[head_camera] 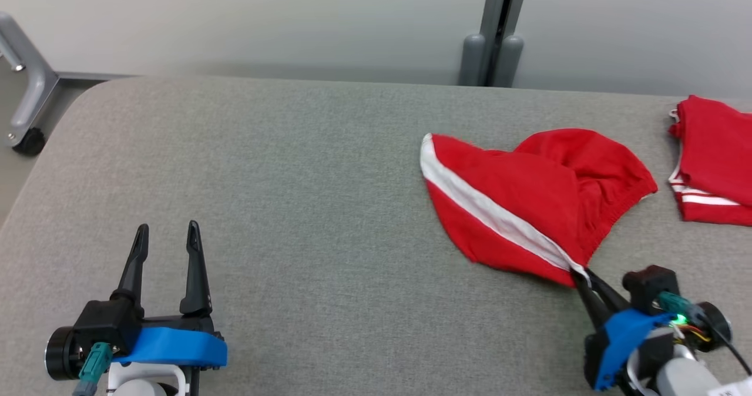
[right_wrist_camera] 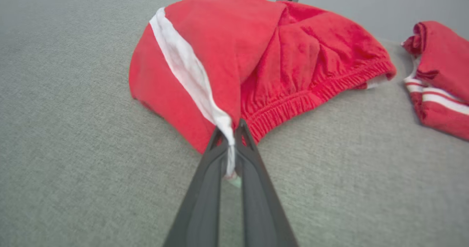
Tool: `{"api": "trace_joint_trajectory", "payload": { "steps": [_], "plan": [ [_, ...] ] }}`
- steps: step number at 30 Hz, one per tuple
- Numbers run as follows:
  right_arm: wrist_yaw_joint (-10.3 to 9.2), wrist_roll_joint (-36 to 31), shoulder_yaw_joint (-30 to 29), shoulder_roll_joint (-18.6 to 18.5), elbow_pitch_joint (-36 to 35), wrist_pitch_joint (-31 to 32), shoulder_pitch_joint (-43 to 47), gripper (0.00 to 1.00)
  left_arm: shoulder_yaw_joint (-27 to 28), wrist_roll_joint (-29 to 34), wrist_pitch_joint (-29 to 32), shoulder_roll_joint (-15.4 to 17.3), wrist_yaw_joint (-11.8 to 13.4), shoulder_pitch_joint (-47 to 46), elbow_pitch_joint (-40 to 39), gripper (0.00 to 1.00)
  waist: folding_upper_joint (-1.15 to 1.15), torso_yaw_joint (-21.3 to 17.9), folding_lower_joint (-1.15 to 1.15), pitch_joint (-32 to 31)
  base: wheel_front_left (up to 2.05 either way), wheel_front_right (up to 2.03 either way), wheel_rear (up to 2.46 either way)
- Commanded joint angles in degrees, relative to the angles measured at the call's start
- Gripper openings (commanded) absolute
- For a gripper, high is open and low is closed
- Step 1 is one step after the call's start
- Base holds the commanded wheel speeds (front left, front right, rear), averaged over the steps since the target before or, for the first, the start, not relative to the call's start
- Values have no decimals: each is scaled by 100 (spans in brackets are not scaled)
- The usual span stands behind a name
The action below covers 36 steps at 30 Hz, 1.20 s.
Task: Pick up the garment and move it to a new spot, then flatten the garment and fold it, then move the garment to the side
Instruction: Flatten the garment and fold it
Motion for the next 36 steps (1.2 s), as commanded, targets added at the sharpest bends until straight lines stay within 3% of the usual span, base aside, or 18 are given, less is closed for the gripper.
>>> {"api": "trace_joint_trajectory", "payload": {
  "steps": [1, 7, 13, 14, 16, 26, 36],
  "plan": [
    [0, 20, -56, -91, -97, 25, 140, 0, 8, 8, -27, 16, -7, 39, -17, 100, 0, -92, 0, -78, 0, 0, 0],
    [0, 85, -589, -351, -1338, 547, 1104, 0, -26, -14, -26, 1, -7, 64, -61, 100, 0, -280, 0, -123, 0, 0, 0],
    [0, 225, -1125, -266, -2343, 1229, 1950, 0, -34, -31, -26, -10, -7, 51, -78, 100, 0, -350, 0, -93, 0, 0, 0],
    [0, 186, -1182, -256, -2463, 1300, 2016, 12, -36, -29, -27, -11, -7, 46, -78, 100, 0, -354, 0, -89, 0, 0, 0],
    [0, 199, -1252, -173, -2659, 1344, 2061, 100, -40, -27, -27, -12, -7, 41, -76, 100, 0, -358, 0, -83, 0, 0, 0],
    [0, 144, -1372, 119, -3342, 863, 1543, 100, -17, -31, -26, 60, -7, 37, -76, 100, 0, -333, 0, -78, 0, 0, 0],
    [0, -208, -1614, 691, -2791, -331, 843, 100, -37, 33, -26, 114, -7, -62, -93, 100, 0, -283, 0, -17, 0, 0, 0]
  ]
}}
